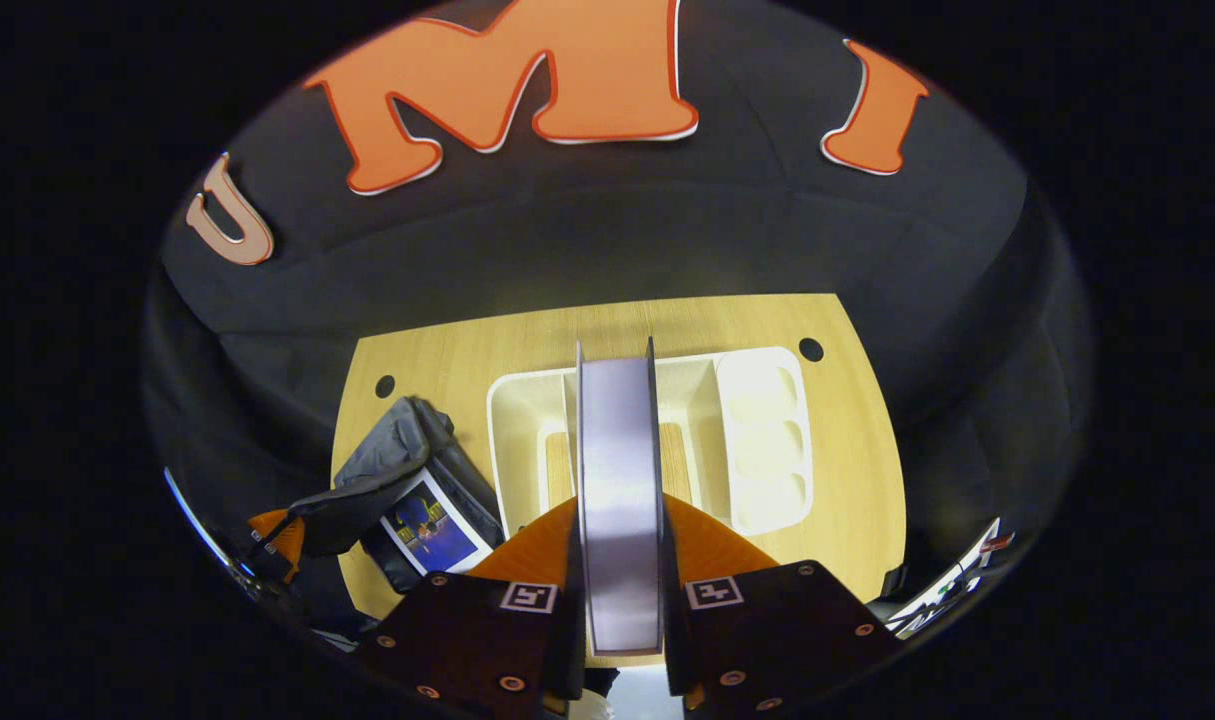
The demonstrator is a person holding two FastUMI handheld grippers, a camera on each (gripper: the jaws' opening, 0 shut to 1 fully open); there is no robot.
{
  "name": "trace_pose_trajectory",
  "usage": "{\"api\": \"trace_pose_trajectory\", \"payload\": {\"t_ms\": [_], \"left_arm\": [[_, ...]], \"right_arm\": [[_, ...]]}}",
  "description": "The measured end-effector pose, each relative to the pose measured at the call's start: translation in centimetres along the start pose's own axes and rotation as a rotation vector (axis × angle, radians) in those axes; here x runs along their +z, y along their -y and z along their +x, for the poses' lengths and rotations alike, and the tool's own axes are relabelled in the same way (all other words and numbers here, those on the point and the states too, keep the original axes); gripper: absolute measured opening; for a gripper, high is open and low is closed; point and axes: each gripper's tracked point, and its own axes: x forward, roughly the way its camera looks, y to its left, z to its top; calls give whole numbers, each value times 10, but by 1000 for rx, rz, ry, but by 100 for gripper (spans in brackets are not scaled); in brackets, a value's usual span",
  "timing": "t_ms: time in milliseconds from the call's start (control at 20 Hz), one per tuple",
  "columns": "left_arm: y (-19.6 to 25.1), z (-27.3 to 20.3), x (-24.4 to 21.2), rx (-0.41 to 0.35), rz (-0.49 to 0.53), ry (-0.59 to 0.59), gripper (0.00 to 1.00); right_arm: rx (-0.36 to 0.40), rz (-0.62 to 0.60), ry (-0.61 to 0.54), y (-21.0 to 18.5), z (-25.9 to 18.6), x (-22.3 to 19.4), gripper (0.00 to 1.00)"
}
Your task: Open the schoolbag, grab two books from the bookshelf and put them into the schoolbag.
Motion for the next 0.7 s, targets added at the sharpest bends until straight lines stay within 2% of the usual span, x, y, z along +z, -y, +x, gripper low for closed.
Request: {"api": "trace_pose_trajectory", "payload": {"t_ms": [100, 150, 200, 300, 500, 700], "left_arm": [[1, 2, 1, -5, 8, 0, 0], [1, 3, 1, -5, 13, 0, 0], [0, 5, 2, -4, 18, 0, 0], [-2, 5, 2, 2, 26, -11, 0], [-2, 5, 7, -2, 53, -7, 1], [-1, 6, 10, -4, 70, -7, 1]], "right_arm": [[32, 37, 41, -4, -30, -3, 32], [51, 48, 58, -6, -44, -7, 22], [64, 55, 72, -6, -54, -14, 32], [95, 88, 89, -6, -68, -33, 32], [257, 251, 70, -22, -86, -78, 31], [418, 422, 16, -38, -72, -130, 31]]}}
